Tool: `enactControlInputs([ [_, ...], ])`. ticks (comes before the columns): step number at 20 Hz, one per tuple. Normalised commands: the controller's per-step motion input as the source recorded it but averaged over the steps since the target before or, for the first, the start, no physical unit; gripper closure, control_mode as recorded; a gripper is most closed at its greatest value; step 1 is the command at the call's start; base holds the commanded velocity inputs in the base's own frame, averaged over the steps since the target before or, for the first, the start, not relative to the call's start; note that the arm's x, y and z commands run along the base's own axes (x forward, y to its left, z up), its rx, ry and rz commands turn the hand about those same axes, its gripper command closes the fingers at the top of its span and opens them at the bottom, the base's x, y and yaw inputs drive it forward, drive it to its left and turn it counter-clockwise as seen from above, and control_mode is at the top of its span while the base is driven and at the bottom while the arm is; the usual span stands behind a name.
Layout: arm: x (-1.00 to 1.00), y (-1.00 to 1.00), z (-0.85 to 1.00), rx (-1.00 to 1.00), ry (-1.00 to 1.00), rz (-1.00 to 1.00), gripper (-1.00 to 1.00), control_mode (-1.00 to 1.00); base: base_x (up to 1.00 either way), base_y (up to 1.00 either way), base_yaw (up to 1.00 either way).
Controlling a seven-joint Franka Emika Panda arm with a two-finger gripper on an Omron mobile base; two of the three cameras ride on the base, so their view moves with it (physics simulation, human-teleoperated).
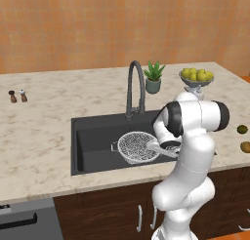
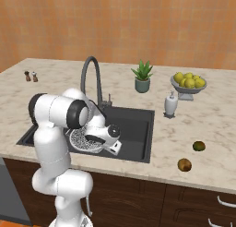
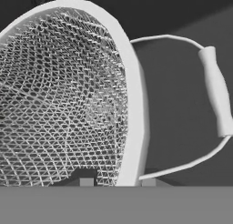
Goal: Put the colander in the sink, put the mango, pear in the colander, and turn on the sink faucet and pour water over the colander.
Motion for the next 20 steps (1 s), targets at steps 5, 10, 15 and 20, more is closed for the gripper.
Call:
enactControlInputs([
  [5, 0.37, 0.07, -0.13, 0.00, 0.00, 0.00, 1.00, -1.00, 0.00, 0.00, 0.00],
  [10, 0.34, 0.00, -0.17, 0.00, 0.00, 0.00, 1.00, -1.00, 0.00, 0.00, 0.00],
  [15, 0.41, 0.00, -0.23, 0.00, 0.00, 0.00, 1.00, -1.00, 0.00, 0.00, 0.00],
  [20, 0.34, 0.00, -0.29, 0.00, 0.00, 0.00, 1.00, -1.00, 0.00, 0.00, 0.00],
])
